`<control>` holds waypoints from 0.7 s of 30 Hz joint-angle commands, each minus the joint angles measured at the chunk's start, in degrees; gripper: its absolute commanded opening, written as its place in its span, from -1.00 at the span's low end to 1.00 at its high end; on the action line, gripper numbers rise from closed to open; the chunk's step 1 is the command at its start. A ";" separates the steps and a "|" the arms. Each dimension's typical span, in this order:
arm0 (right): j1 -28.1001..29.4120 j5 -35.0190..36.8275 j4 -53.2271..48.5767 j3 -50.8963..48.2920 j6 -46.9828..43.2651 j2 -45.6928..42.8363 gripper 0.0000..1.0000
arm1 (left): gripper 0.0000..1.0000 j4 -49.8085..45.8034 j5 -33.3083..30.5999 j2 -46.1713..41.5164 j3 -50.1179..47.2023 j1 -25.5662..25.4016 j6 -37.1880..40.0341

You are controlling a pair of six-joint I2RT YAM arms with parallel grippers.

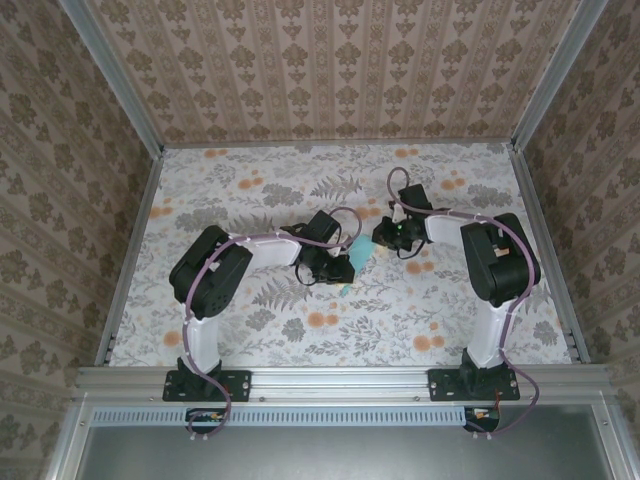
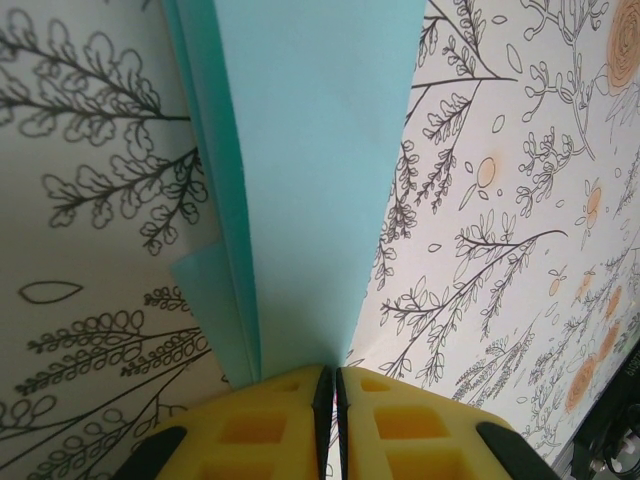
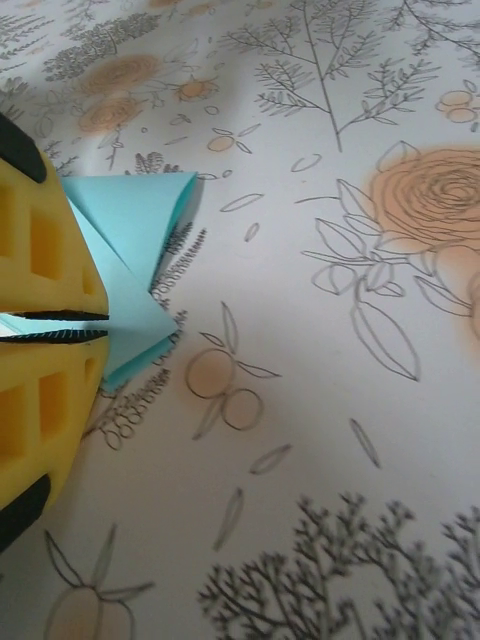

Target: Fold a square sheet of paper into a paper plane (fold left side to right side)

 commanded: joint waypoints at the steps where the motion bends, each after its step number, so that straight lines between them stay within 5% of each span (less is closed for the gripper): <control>1: -1.50 3.63 -1.43 1.89 -1.74 1.88 -0.69 | -0.71 -8.38 -2.13 3.76 -1.91 -0.76 0.13; 13: -3.27 3.61 -3.68 6.22 -2.70 -0.40 -0.69 | -0.70 -8.10 -2.29 3.55 -1.99 -0.79 0.11; 21: 0.13 -0.10 -1.06 -3.60 2.31 -11.91 -0.68 | -0.70 -8.05 -2.50 3.28 -2.07 -0.89 0.17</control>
